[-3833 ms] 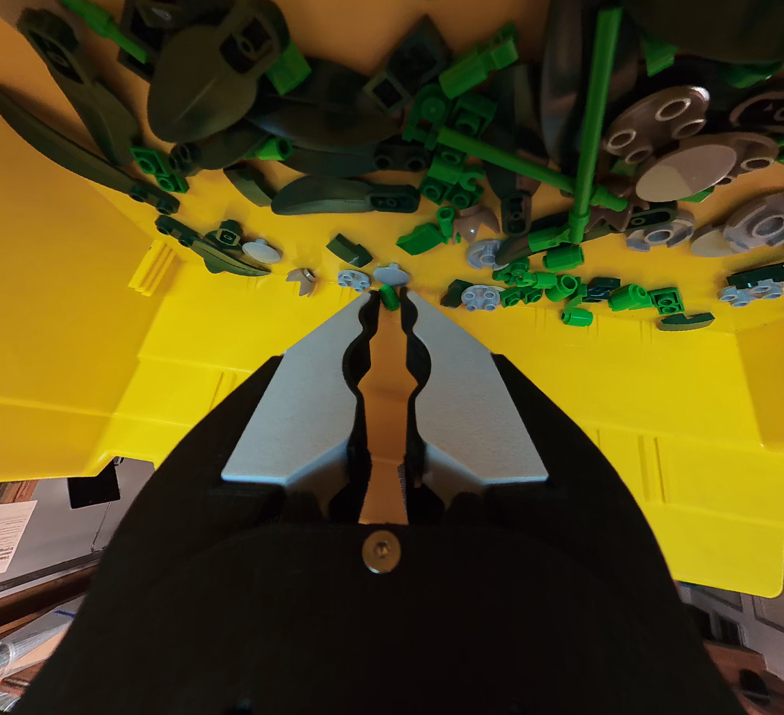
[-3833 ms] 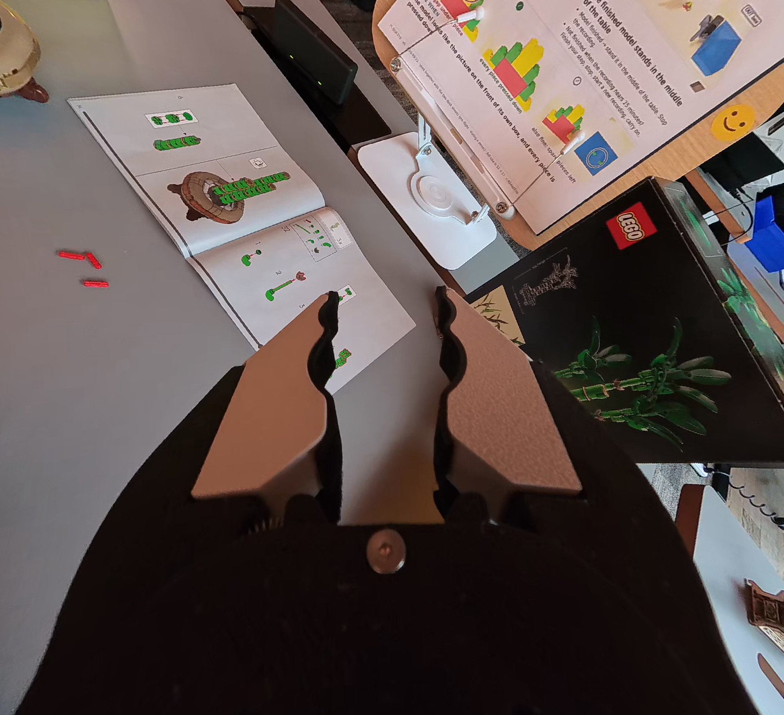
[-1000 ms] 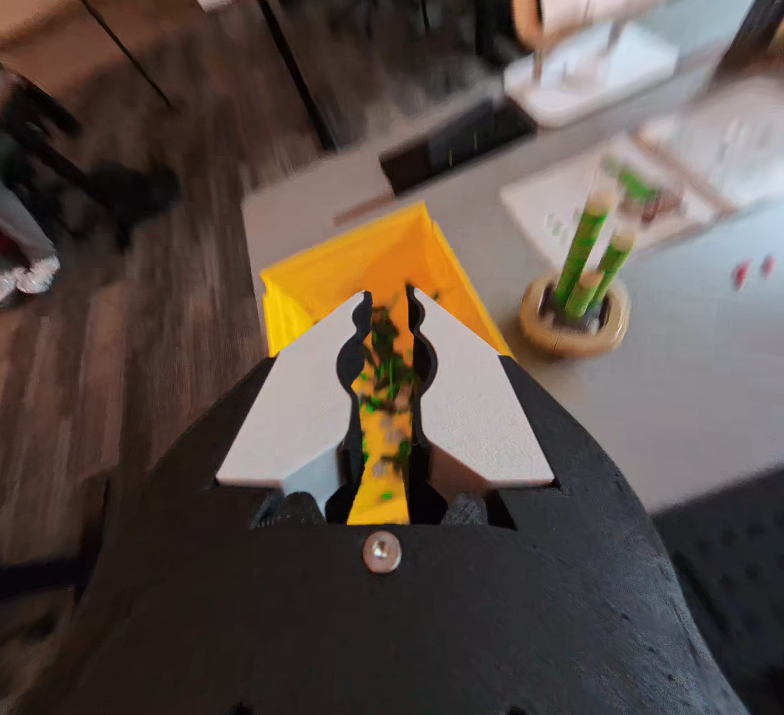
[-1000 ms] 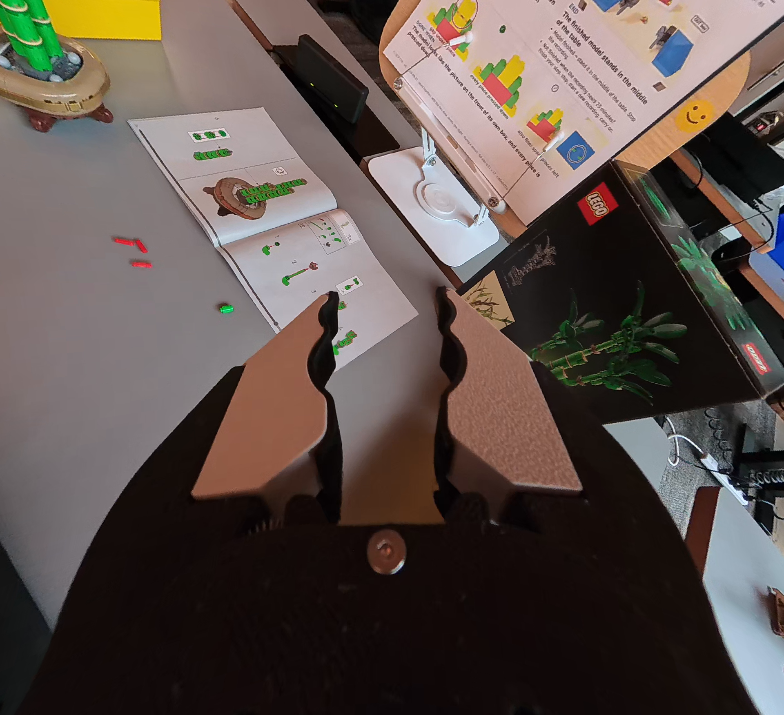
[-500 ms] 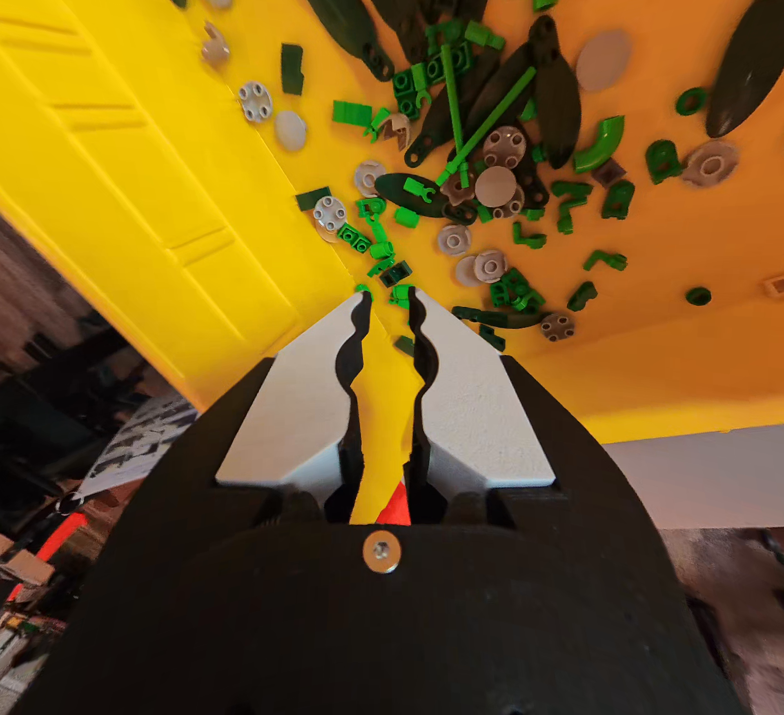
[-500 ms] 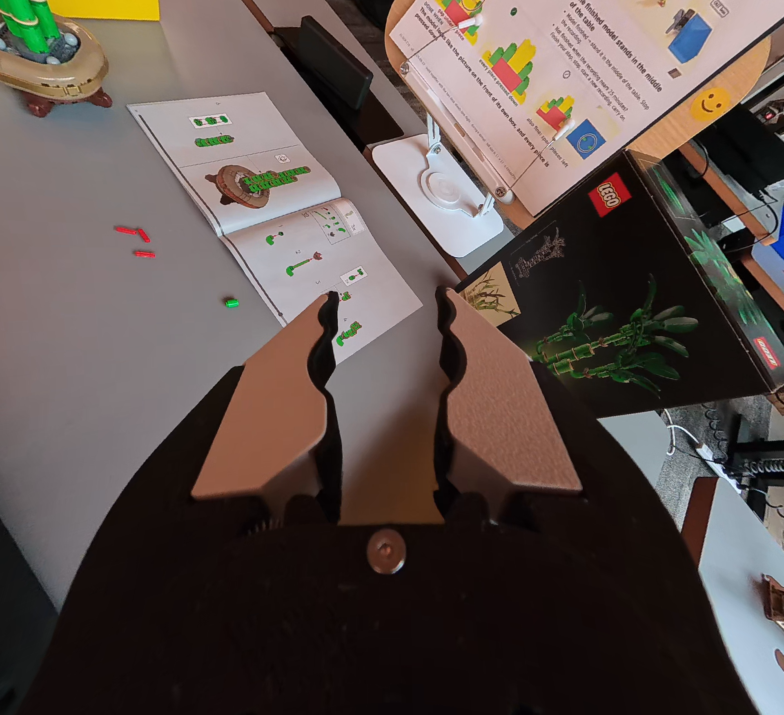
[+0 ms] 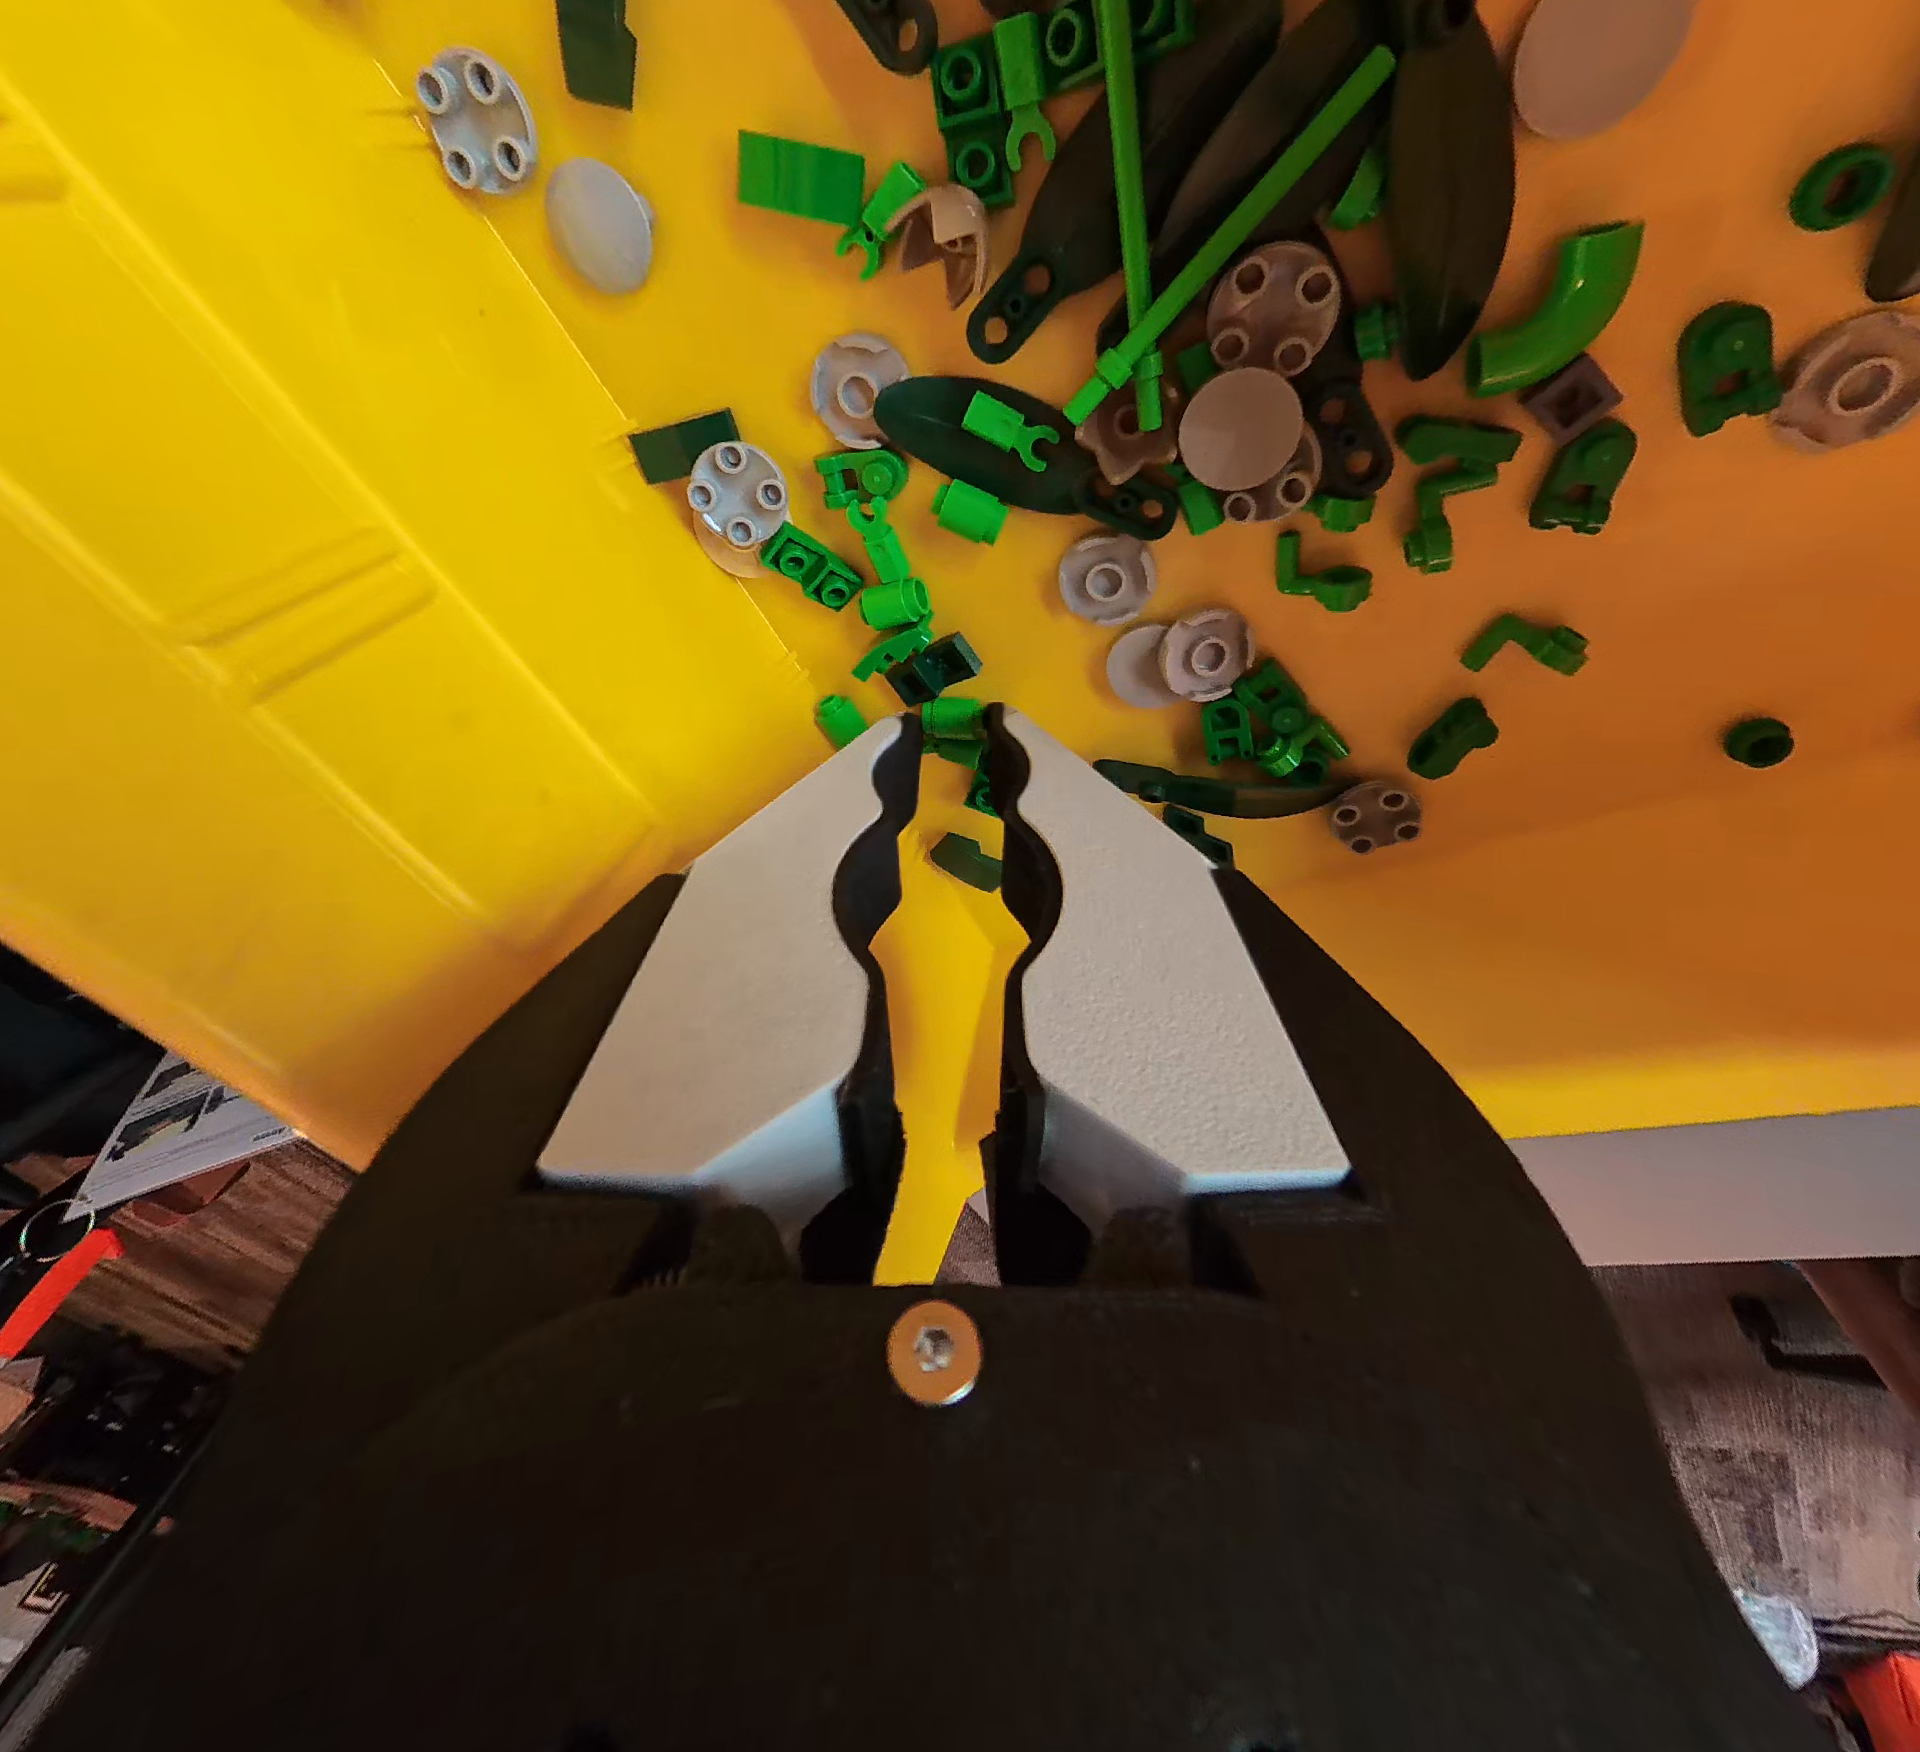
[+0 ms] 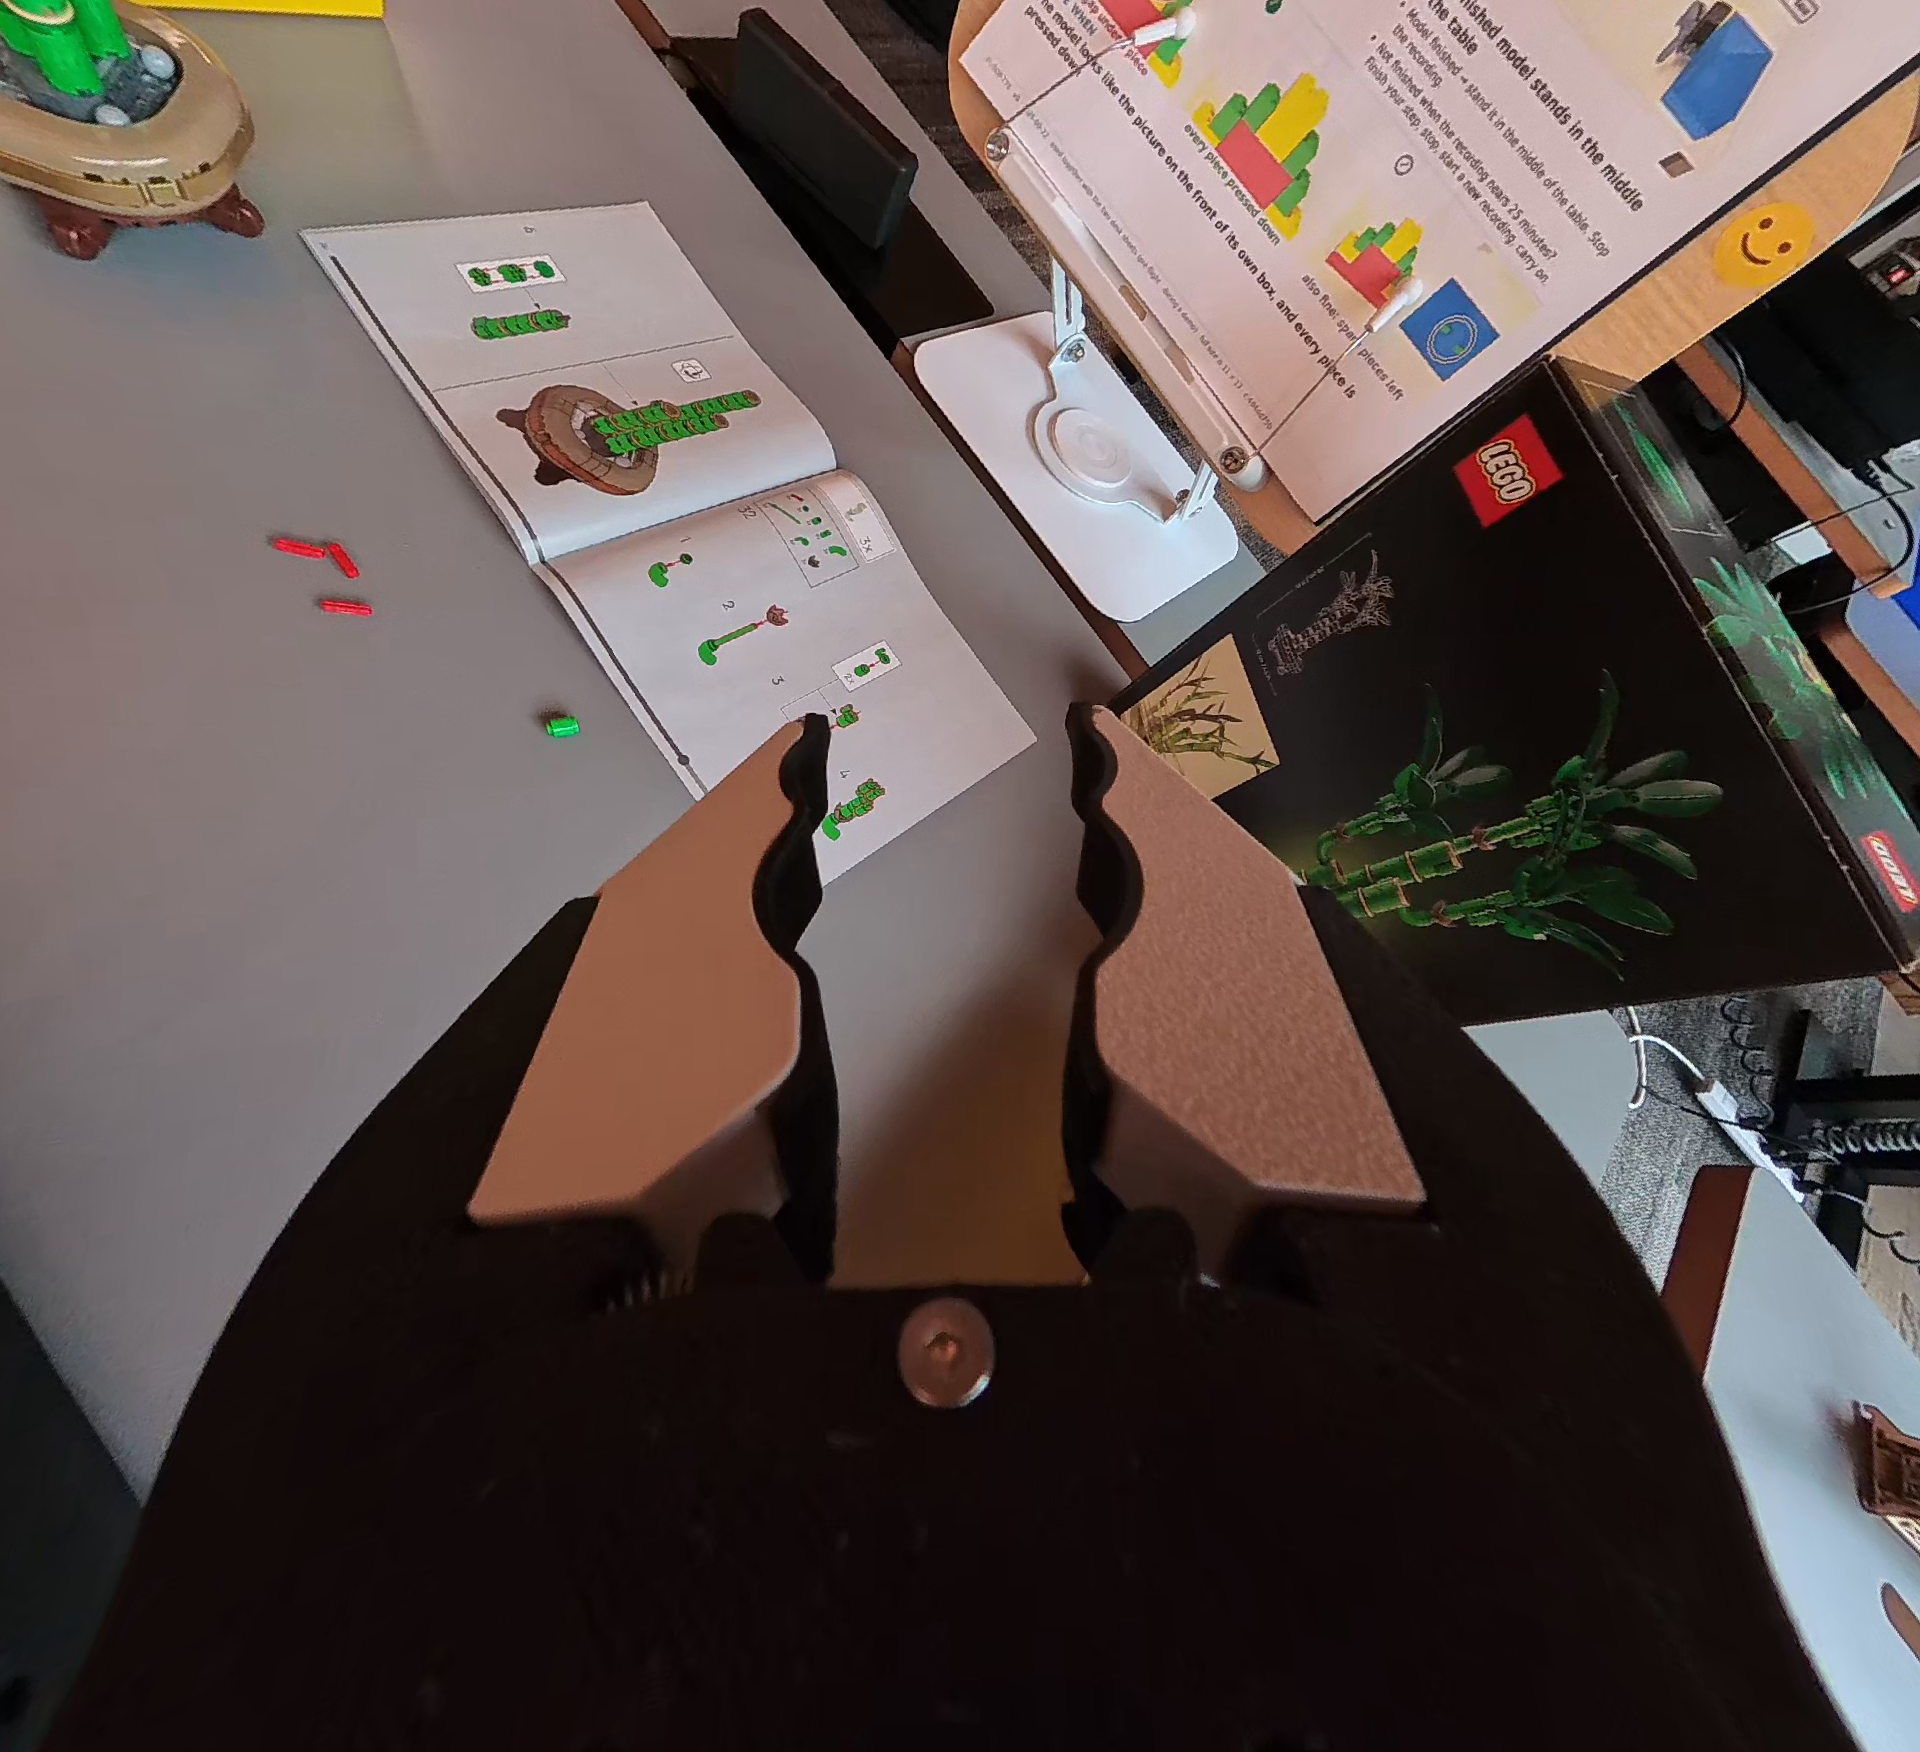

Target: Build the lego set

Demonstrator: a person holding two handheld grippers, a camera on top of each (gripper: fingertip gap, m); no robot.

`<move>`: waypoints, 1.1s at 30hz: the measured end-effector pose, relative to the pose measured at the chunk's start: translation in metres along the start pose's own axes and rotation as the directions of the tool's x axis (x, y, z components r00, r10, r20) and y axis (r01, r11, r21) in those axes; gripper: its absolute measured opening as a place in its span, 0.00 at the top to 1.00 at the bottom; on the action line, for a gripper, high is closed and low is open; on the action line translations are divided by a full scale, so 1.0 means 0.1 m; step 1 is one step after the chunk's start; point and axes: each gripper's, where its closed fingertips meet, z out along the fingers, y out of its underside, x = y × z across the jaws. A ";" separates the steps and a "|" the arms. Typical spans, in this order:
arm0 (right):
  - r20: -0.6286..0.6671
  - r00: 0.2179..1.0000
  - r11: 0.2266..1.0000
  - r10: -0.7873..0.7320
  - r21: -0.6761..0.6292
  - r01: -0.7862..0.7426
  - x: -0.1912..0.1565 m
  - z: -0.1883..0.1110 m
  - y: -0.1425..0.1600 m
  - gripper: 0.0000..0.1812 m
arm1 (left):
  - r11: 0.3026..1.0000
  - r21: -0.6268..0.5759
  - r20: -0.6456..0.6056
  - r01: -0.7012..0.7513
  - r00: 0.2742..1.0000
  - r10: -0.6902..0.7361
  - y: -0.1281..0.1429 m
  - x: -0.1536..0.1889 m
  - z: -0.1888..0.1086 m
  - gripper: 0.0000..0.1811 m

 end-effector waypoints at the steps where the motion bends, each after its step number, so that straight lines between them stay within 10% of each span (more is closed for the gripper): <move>1: 0.000 1.000 1.000 0.000 0.001 0.000 0.00 0.00 0.00 0.74 | 1.000 0.002 0.000 0.000 1.000 0.000 0.00 0.00 0.00 0.94; 7: 0.000 1.000 1.000 0.000 0.003 0.000 0.00 -0.01 0.00 0.74 | 0.999 0.037 0.030 -0.008 1.000 0.007 0.00 -0.06 -0.16 0.94; 12: -0.003 1.000 1.000 -0.004 0.007 0.004 0.01 -0.02 -0.02 0.74 | 0.936 0.348 0.173 0.050 0.978 -0.117 -0.26 -0.28 -1.12 0.94; 16: 0.003 1.000 1.000 -0.004 0.017 0.004 -0.01 -0.01 -0.05 0.74 | 0.633 0.773 0.305 -0.044 0.901 -0.310 -0.73 -0.20 -2.55 0.94; 20: 0.012 1.000 1.000 -0.020 0.005 0.020 -0.07 0.03 -0.06 0.74 | 0.329 0.927 0.207 -0.180 0.977 -0.049 -1.29 1.10 -3.42 0.95; 26: 0.000 0.999 0.999 -0.050 0.012 0.050 -0.10 -0.01 -0.10 0.74 | 0.301 0.895 0.115 -0.329 0.823 0.556 -2.29 3.50 -2.84 0.94; 33: -0.003 1.000 0.998 -0.024 0.059 0.024 -0.05 -0.17 -0.08 0.74 | 0.349 0.770 0.131 -0.534 0.668 0.732 -3.00 4.36 -1.77 0.94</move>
